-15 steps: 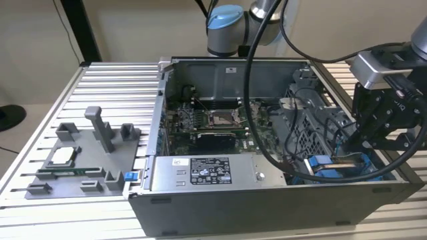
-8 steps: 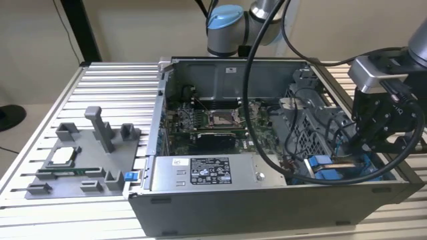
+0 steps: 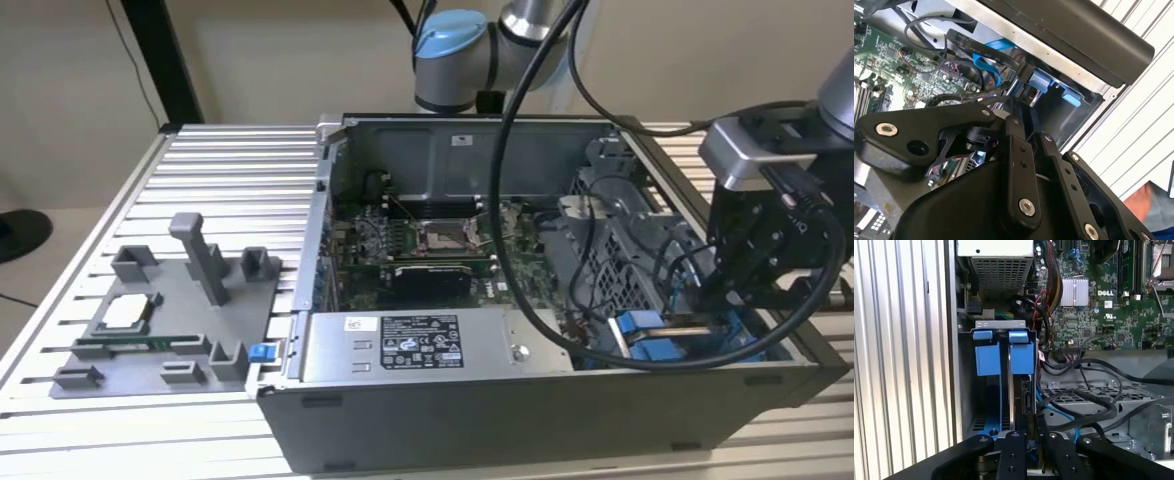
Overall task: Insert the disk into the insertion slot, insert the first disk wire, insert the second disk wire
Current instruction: 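Insert the first disk wire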
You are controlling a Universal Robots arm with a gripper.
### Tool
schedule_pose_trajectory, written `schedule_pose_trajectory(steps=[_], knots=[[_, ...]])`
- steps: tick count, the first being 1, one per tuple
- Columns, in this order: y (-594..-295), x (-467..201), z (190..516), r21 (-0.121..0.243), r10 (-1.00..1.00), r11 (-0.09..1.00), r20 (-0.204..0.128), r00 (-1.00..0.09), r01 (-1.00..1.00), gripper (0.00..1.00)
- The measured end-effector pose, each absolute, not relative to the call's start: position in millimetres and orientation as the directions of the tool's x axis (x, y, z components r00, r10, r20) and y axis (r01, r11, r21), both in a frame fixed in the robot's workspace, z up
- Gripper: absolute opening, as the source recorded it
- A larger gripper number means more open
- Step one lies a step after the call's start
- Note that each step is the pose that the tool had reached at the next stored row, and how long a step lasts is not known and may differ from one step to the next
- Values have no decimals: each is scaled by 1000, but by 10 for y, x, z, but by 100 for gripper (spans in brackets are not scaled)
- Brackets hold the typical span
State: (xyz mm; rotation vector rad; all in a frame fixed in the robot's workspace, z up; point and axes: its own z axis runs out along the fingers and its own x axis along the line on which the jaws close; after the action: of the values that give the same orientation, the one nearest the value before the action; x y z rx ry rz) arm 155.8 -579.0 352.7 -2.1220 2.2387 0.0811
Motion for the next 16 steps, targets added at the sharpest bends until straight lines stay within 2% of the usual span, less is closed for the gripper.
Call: schedule_pose_trajectory(steps=[16], knots=[[-5747,1576,3469,-4,-996,53,-69,-53,-999,0]])
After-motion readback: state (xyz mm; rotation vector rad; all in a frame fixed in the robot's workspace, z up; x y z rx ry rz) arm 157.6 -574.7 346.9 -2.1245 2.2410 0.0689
